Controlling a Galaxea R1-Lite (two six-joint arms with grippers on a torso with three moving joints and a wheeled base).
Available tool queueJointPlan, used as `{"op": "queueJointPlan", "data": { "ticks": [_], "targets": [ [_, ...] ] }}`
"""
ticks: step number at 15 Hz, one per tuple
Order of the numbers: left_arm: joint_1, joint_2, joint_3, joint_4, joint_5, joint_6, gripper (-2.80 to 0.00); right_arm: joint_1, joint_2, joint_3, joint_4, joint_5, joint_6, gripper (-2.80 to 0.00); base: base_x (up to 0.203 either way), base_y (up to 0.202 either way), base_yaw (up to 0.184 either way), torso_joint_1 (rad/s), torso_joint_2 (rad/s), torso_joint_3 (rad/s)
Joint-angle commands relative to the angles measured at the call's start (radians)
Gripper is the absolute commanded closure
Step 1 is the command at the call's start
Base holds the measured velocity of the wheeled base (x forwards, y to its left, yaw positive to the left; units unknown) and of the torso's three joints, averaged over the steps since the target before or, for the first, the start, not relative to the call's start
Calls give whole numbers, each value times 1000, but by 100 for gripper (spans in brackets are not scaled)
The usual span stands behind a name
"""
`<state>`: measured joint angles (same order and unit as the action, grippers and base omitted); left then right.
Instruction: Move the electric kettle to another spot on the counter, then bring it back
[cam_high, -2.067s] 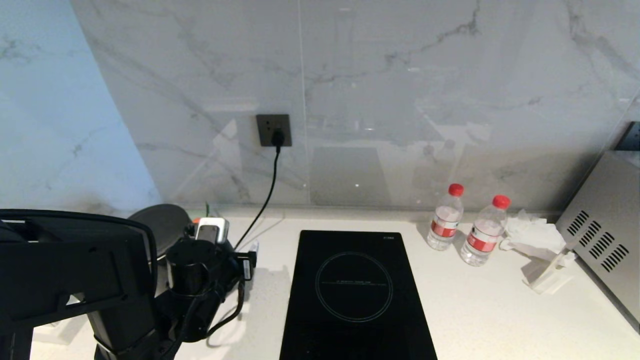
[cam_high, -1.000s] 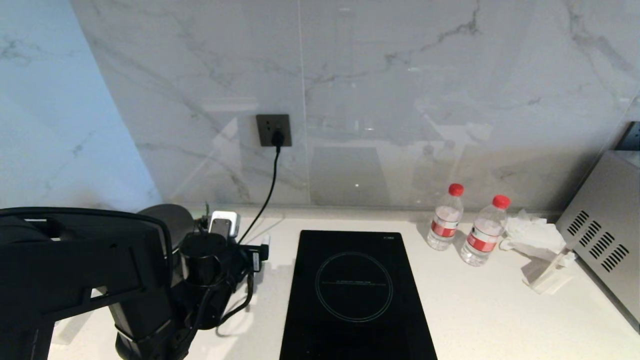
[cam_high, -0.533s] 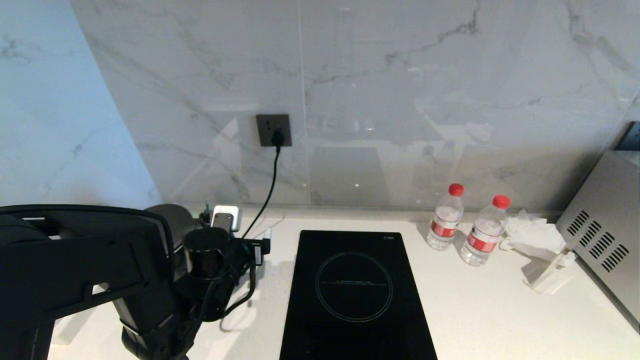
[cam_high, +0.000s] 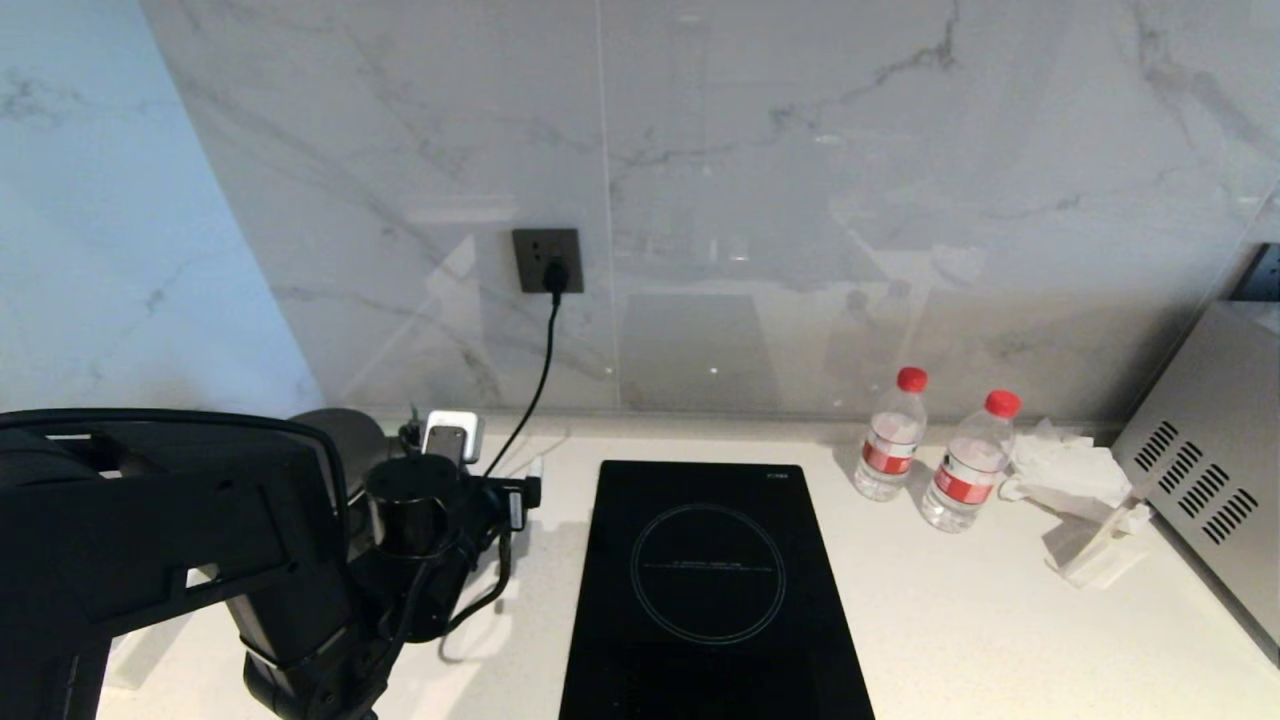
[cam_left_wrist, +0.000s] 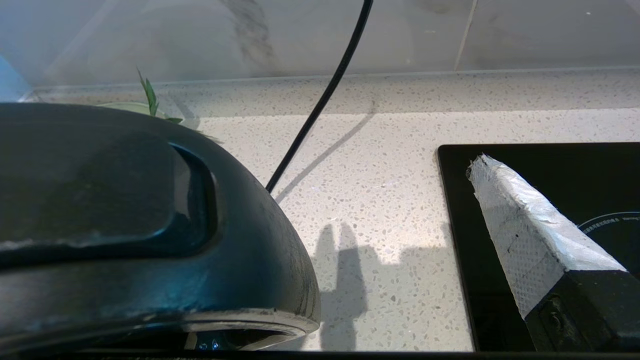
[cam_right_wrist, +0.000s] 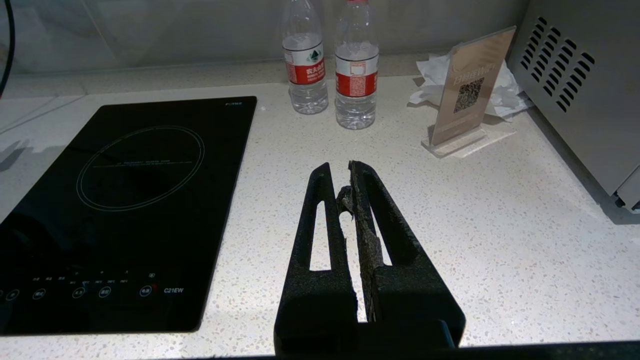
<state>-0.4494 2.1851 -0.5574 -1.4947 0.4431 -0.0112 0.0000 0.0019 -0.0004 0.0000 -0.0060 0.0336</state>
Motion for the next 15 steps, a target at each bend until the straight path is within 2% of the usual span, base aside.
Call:
{"op": "queueJointPlan", "data": {
  "ticks": [1,7,9,12,15],
  "targets": [
    [0,1,4,-9,3,-1,-280,0,0,0,0,0,0,0,0,0,0,0,0,0],
    [-3,1,4,-7,0,2,-280,0,0,0,0,0,0,0,0,0,0,0,0,0],
    [-5,1,1,-7,-9,22,-280,0,0,0,0,0,0,0,0,0,0,0,0,0],
    [-12,3,-8,-7,-61,67,-280,0,0,0,0,0,0,0,0,0,0,0,0,0],
    [-22,39,-41,-5,-59,88,-280,0,0,0,0,0,0,0,0,0,0,0,0,0]
  ]
}}
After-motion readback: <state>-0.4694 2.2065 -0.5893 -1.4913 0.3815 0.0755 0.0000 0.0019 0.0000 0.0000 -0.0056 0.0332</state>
